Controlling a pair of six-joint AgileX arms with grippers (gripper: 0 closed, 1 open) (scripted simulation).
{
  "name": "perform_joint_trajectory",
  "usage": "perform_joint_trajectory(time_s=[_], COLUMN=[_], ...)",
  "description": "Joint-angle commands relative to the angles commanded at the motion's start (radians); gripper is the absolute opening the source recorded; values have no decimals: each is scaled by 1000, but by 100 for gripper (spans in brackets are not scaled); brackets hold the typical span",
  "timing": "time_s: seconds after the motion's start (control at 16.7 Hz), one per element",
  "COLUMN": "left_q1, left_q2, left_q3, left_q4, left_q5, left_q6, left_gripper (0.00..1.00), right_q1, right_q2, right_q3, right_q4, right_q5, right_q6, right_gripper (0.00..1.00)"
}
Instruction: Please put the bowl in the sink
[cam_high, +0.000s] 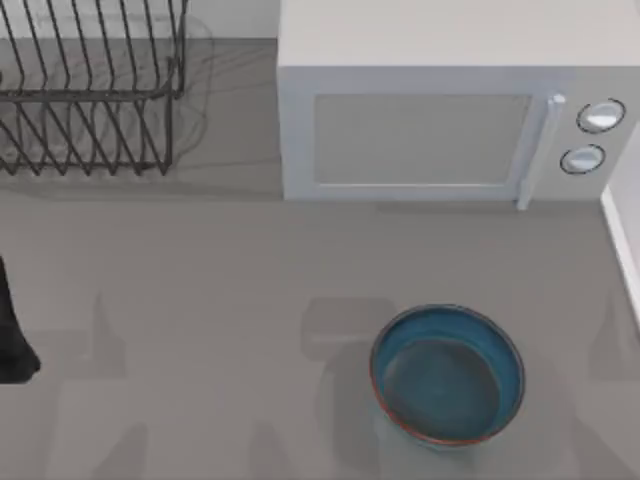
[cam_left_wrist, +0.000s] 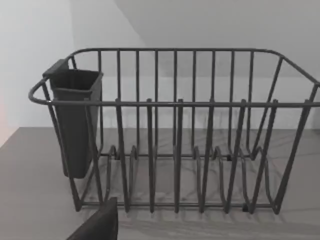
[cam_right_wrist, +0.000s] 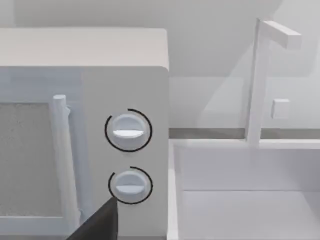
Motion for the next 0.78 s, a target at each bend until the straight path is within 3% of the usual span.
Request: perform_joint_trajectory(time_s=[0.36, 0.78], left_q1=[0, 0], left_q2=[0, 0], left_q3=[0, 0], left_q4=[0, 0], left_q5=[0, 0], left_q6=[0, 0], left_gripper=[100, 100], right_q1=[50, 243], right_q2=[108, 688], right_q3=[106, 553], right_q4=[-98, -518], right_q5=[-3, 0], right_q6=[50, 249], right_gripper=[100, 100])
